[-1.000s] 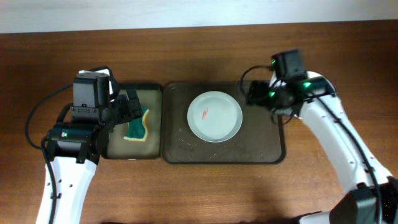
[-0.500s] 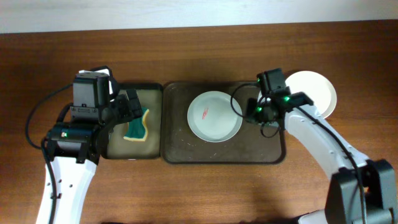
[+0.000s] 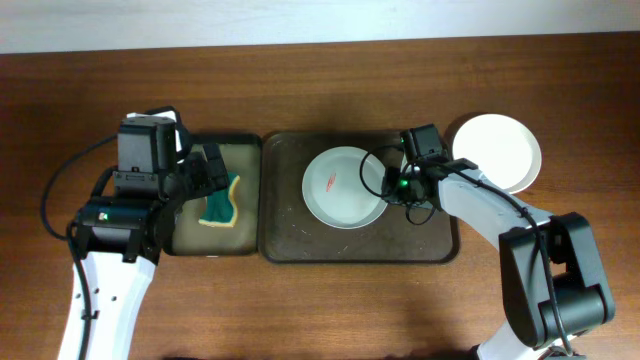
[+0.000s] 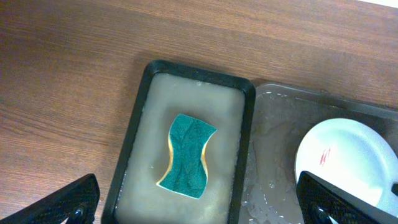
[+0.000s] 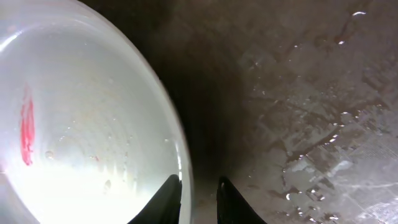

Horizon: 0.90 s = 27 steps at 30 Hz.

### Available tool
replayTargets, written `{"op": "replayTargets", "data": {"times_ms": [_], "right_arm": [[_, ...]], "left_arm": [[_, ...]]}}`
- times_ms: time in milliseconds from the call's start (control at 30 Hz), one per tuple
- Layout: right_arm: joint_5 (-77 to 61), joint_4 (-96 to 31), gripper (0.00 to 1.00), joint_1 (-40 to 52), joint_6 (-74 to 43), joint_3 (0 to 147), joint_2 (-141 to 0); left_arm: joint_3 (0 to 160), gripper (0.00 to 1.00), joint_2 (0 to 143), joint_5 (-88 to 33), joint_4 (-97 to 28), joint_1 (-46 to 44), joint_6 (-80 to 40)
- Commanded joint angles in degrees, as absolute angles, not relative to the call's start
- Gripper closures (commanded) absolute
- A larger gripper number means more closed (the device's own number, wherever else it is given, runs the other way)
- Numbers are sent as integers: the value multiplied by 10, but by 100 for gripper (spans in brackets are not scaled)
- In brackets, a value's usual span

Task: Clean dirty plates on tray and stack at the side
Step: 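Drag the plate toward the tray center and tilt it up, then lift the sponge from its tray with the left gripper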

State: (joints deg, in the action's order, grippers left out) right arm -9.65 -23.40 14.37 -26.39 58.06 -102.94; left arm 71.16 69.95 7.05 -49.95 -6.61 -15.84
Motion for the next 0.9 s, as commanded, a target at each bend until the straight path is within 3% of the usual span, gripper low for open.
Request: {"op": "replayTargets", "data": {"times_ms": [0, 67, 133, 200, 400, 467, 600, 700, 867], "right_arm": [[-114, -225, 78, 147, -257, 576, -1033], [-114, -227, 79, 146, -257, 576, -1033], [-114, -227, 92, 146, -257, 576, -1033], [-114, -227, 96, 146, -257, 576, -1033], [-114, -229, 96, 146, -257, 576, -1033], [-114, -231, 87, 146, -257, 576, -1033], [-114, -233, 87, 146, -257, 576, -1033], [-114, -233, 85, 146, -257, 576, -1033], [-114, -231, 86, 146, -257, 576, -1033]], "left_arm": [[716, 1, 693, 69, -499, -66, -158], [716, 1, 693, 69, -498, -66, -158], [716, 1, 693, 69, -498, -66, -158], [716, 1, 693, 69, -498, -66, -158], [716, 1, 693, 69, -499, -66, -158], [716, 1, 693, 69, -498, -66, -158], [716, 1, 693, 68, -498, -66, -158], [709, 1, 699, -22, -542, -66, -158], [642, 6, 752, 40, -545, -66, -158]]}}
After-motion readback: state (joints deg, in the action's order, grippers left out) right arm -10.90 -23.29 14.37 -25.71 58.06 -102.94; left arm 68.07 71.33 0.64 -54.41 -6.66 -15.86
